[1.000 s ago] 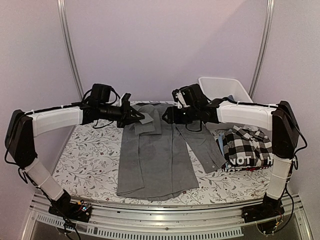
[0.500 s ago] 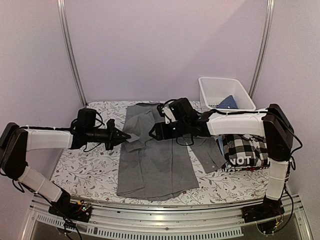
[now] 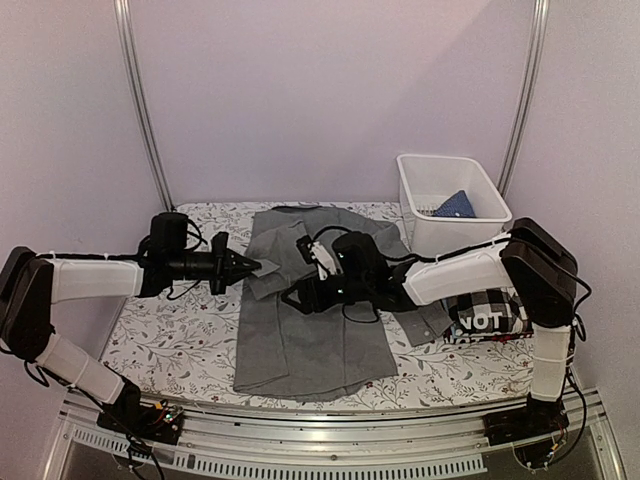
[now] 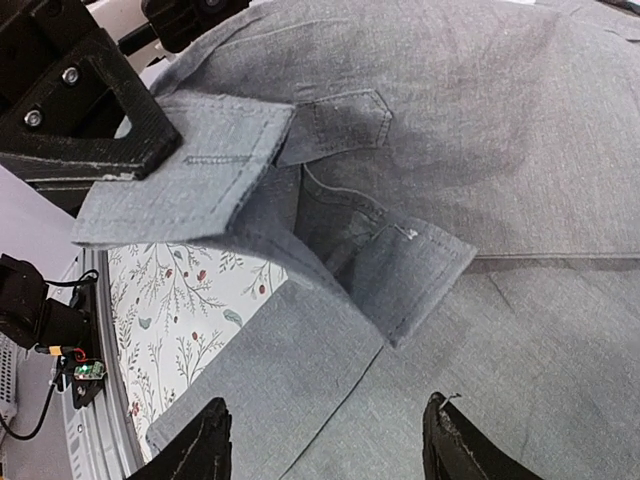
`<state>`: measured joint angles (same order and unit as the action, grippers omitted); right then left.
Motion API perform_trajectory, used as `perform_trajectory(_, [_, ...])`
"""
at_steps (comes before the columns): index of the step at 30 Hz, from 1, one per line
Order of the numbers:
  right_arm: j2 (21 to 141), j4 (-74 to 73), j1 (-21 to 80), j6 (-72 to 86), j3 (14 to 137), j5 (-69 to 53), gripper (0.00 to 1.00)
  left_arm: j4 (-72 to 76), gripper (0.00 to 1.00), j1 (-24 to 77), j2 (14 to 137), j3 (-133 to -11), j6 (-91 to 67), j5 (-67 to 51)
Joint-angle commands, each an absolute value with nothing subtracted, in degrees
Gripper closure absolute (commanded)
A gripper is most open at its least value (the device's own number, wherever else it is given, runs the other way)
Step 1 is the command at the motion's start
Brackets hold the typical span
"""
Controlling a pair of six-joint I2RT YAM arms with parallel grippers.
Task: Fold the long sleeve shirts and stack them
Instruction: Fold the sleeve of the 1/3-folded shirt.
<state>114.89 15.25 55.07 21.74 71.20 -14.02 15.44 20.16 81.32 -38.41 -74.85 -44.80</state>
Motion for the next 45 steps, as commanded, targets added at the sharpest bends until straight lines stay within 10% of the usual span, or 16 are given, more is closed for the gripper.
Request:
perform_trajectory(1, [119.18, 20.71, 54.78, 21.78, 75.15, -15.19, 0.36, 17.26, 1.00, 19.26, 80.60, -40.22, -75.15, -46.57])
perform_trajectory(17, [123.95, 29.12, 53.48, 27.29, 79.36, -17.47, 0.40, 16.56, 1.00, 19.12, 80.51, -40.69, -74.62, -47.29])
perform_trajectory(28, [119.31, 19.27, 53.45, 23.58, 79.12, -13.61, 1.00, 12.84, 0.95, 19.05, 80.51, -40.69, -71.50, -47.72])
perform_trajectory(45, [113.85, -27.49, 60.78, 2.56, 94.56, -0.35, 1.00, -5.85, 0.72, 19.03, 75.78, -40.38, -57.63, -41.94])
